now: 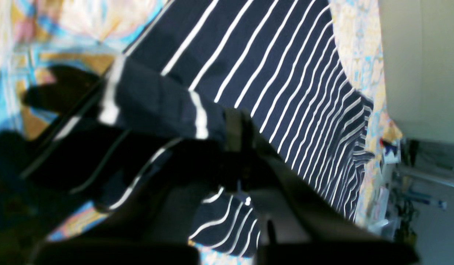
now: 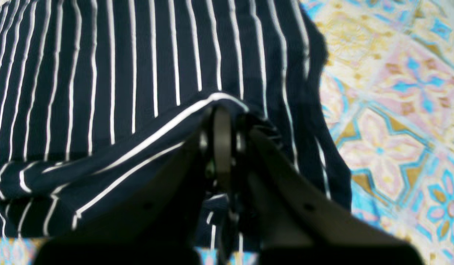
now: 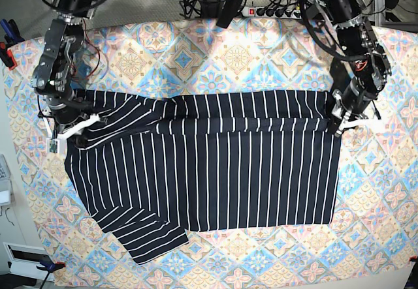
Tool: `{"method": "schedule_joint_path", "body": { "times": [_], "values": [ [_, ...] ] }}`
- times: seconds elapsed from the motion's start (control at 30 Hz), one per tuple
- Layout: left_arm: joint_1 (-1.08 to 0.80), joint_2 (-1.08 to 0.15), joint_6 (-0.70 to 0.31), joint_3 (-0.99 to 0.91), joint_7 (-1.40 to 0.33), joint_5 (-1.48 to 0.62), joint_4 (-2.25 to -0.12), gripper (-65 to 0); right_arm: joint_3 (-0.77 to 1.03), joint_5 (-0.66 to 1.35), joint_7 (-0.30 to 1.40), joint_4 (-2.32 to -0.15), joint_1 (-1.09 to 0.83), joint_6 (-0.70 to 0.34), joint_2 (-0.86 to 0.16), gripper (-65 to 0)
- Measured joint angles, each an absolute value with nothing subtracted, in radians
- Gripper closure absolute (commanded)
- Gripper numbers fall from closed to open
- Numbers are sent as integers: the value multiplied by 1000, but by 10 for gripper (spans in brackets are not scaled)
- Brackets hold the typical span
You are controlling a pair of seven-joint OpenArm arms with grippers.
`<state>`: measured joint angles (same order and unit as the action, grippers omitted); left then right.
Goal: Fold the T-shirt properly
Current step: 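Reposition both grippers along the folded edge and regrip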
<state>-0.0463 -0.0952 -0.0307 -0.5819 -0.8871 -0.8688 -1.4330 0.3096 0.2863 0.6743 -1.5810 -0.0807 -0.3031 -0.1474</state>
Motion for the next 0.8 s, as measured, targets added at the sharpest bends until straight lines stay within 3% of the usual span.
{"method": "schedule_joint_path", "body": {
  "times": [0.23,0.33,0.4,0.57,0.67,0.8],
  "values": [
    [-20,-81,-30,-582,-886,-814,-1430,0,310,288,666,-1426,27,-303,-150,-6],
    [-12,-72,-32,-582,-868,-814,-1384,0,310,286,640,-1400,38,-303,-147,-60],
    [-9,-70,-30,-582,-873,-810,-1332,-62,310,286,619,-1400,35,-303,-150,-113],
    [-19,-70,-22,-582,-871,-807,-1301,-296,310,289,620,-1434,5,-297,-149,-203],
    [-26,-69,-27,-582,-872,-811,-1302,-350,314,285,622,-1485,-38,-294,-150,-214],
    [-39,-70,-30,-582,-871,-815,-1304,-357,311,289,615,-1574,-119,-302,-172,-214]
  ]
}}
